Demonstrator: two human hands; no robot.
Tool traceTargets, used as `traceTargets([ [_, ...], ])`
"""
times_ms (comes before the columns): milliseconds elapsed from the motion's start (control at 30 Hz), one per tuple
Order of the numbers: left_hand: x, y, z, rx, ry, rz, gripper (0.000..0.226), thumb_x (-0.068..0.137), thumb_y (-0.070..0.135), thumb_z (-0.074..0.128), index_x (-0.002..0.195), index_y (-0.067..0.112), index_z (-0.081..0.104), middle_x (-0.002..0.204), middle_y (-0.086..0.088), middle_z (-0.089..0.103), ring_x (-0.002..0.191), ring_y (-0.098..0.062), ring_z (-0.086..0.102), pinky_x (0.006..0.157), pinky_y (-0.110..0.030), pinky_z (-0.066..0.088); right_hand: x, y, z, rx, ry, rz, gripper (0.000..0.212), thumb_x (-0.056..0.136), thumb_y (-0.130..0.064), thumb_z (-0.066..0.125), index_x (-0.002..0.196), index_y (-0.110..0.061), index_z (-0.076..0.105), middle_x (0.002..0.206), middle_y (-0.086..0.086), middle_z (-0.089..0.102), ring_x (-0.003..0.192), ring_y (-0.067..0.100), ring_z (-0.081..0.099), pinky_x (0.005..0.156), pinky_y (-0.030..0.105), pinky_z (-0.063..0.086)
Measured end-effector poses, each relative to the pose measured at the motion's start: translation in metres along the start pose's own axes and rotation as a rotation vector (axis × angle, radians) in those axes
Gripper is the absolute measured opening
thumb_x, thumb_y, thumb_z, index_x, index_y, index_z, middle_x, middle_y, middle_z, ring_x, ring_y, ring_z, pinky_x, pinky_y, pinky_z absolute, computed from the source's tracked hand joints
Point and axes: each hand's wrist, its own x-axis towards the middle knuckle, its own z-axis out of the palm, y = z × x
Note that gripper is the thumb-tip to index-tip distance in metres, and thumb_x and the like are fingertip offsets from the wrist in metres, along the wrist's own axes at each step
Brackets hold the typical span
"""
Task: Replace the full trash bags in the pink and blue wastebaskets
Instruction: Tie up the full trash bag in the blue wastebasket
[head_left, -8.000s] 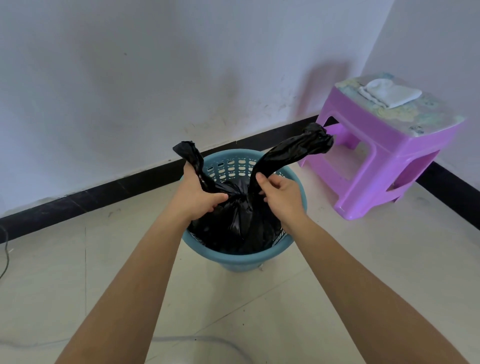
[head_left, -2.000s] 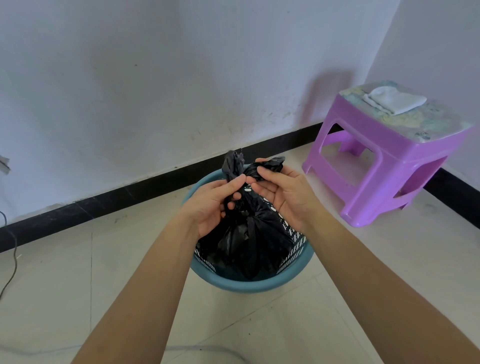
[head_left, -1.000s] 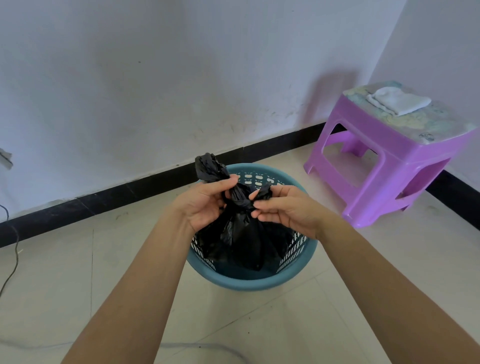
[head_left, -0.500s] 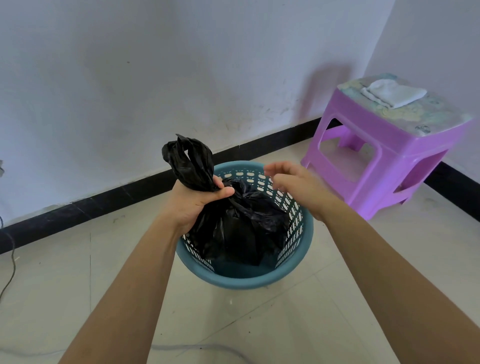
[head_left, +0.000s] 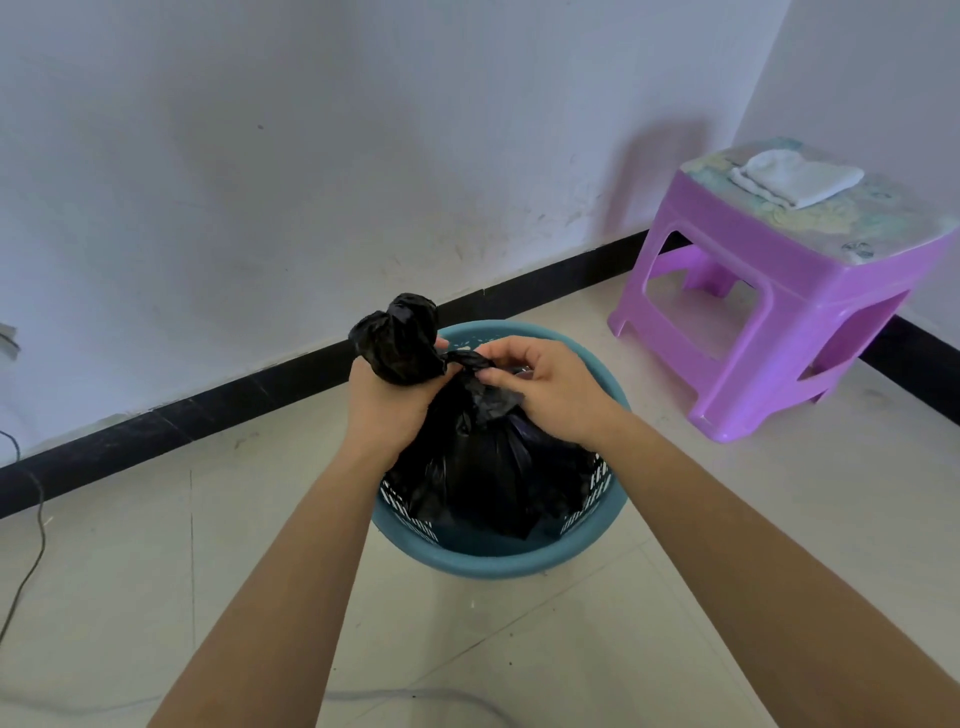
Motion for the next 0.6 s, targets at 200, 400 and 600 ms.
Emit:
traceTargets([
  [200,0.000,0.001,0.001,-0.296,-0.136,-0.271,0.020,0.081,0.005,0.073,0.093,0.020,0.078,0.095,-0.008,0.076,0.094,-0.022,0.071,0.086,-0.037,0.054,-0.001,0.002,-0.003,0.003,0.035,0.003,0.026,0.087,-0.013,0.077,0.098,-0.037,0.072,0.087,-0.021,0.075,0.088,-0.003,0.069,0.087,0.018,0.052],
  [400,-0.002,0.007,-0.002,-0.594,-0.249,-0.413,0.027,0.074,0.005,0.078,0.099,0.013,0.075,0.091,-0.009,0.074,0.083,-0.019,0.070,0.073,-0.030,0.056,-0.004,0.005,-0.005,0.082,0.051,0.021,0.024,0.084,-0.013,0.080,0.096,-0.034,0.076,0.094,-0.015,0.077,0.092,0.003,0.072,0.086,0.017,0.053],
  [600,-0.010,0.011,0.009,-0.620,-0.087,-0.407,0.016,0.083,-0.004,0.069,0.092,0.009,0.070,0.087,-0.013,0.070,0.086,-0.026,0.069,0.083,-0.039,0.058,-0.006,-0.002,-0.012,-0.011,0.000,0.019,0.025,0.081,-0.013,0.082,0.089,-0.037,0.077,0.090,-0.020,0.075,0.090,-0.002,0.069,0.083,0.009,0.048],
])
